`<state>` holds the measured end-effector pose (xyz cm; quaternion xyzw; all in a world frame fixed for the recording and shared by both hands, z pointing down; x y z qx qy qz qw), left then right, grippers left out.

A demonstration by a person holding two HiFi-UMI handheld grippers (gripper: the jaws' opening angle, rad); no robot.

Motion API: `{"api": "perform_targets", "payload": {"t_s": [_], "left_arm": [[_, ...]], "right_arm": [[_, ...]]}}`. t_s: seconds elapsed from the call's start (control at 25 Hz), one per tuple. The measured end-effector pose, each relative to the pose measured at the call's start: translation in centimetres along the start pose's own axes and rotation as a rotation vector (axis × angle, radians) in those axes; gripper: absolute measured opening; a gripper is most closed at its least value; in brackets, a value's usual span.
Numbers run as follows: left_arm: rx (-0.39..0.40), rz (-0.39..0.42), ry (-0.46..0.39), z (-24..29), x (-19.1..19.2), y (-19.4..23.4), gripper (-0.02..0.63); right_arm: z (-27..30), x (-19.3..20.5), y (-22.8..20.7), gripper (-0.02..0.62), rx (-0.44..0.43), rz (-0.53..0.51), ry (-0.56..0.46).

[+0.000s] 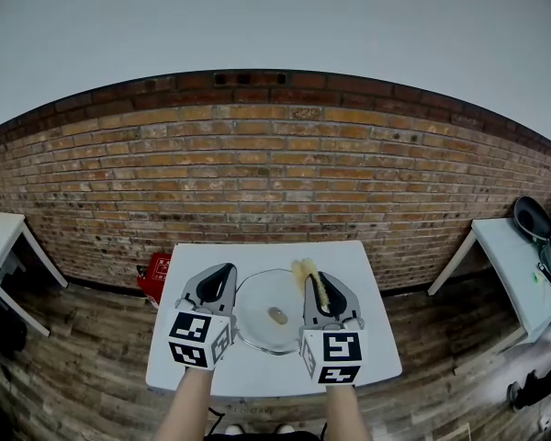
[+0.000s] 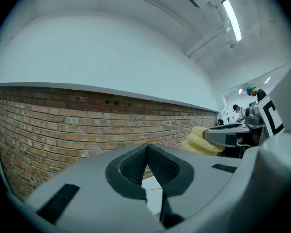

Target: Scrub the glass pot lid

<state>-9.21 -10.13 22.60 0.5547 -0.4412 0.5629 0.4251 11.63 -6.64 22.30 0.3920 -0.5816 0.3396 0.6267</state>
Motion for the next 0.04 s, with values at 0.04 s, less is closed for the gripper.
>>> {"api": "perform_targets", "payload": {"t_s": [0.04], "left_arm": [[-0.001,-0.002,0.003,0.02,0.08,0.12,0.011]], "right_arm": [[0.05,0.02,0.03,0.057,0.001,0.002,-0.001]]}}
Point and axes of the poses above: the fingertips, and each gripper's own axes: z forward along the fingers, y to its left, x out of its underside, the point moved 8 cm from there along -z, backward along the fingers, and after that the axes turned 13 degrees about -x, right-handed, at the moved point
